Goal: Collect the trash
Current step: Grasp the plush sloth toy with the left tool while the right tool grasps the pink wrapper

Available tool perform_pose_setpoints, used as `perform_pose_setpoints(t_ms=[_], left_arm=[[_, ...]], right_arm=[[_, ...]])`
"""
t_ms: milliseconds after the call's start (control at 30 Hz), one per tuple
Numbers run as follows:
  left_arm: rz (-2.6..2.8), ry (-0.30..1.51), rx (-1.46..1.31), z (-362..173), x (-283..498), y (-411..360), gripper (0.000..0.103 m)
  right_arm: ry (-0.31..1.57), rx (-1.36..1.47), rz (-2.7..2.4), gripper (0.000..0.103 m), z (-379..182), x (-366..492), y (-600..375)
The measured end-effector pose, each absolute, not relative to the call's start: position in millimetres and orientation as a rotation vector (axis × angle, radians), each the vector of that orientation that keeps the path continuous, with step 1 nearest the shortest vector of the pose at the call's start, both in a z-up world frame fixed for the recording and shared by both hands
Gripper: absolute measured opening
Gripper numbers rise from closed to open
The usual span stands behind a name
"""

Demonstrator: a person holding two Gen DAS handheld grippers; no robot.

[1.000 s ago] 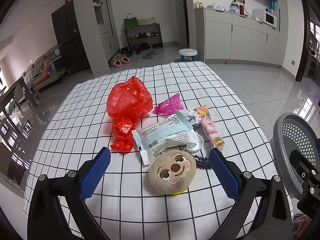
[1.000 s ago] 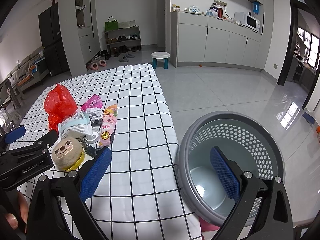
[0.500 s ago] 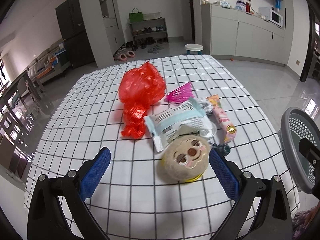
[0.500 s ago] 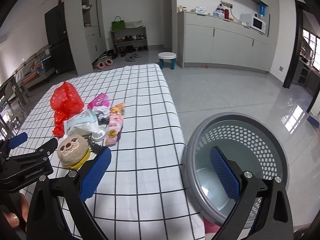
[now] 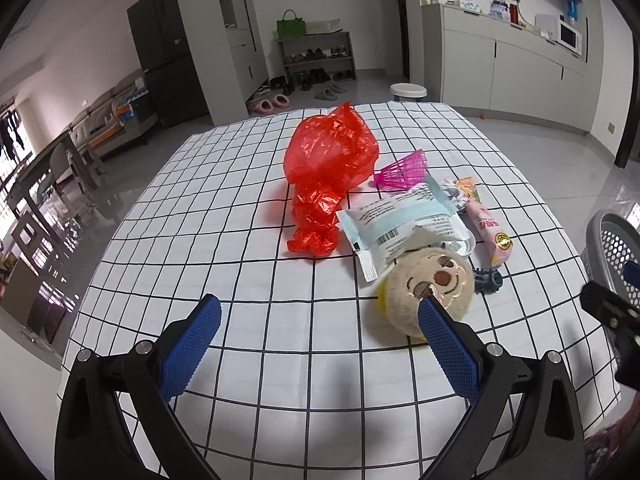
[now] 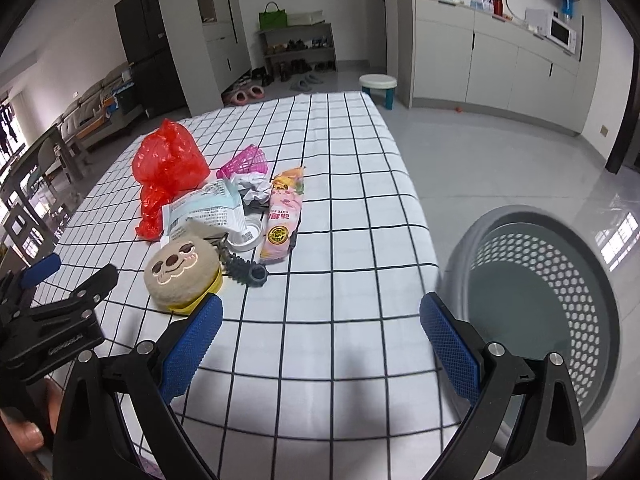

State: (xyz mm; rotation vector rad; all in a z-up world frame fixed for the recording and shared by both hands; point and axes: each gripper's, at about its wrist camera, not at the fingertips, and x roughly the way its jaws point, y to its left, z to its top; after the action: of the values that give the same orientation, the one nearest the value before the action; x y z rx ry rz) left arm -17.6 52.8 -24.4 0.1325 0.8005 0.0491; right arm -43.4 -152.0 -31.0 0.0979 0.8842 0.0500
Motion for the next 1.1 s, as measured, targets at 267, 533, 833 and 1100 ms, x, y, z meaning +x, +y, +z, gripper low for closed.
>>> perform_pose_setpoints(t_ms=[267, 533, 833, 1100], left_arm=[[0.042, 0.816, 0.123, -30.0, -10.1, 55.6, 0.097], [0.036, 0.835, 0.096, -36.0, -2.1, 58.6, 0.097], [0.012, 0.834, 0.094, -35.4, 0.4, 53.6, 0.097], [-0.015, 0.836, 0.103, -36.2, 1.5, 47.3, 0.097]], right_arm=[[0.933, 0.044, 0.038, 0.094, -40.9, 2.2, -140.2], [1.005, 0.036, 0.03, 0.094, -60.3, 53.1, -134.0], [1.052, 0.045, 0.022, 0.094, -79.9, 87.7, -131.6], [1.068, 0.02, 0.04, 0.081, -86.6, 99.0, -120.1]])
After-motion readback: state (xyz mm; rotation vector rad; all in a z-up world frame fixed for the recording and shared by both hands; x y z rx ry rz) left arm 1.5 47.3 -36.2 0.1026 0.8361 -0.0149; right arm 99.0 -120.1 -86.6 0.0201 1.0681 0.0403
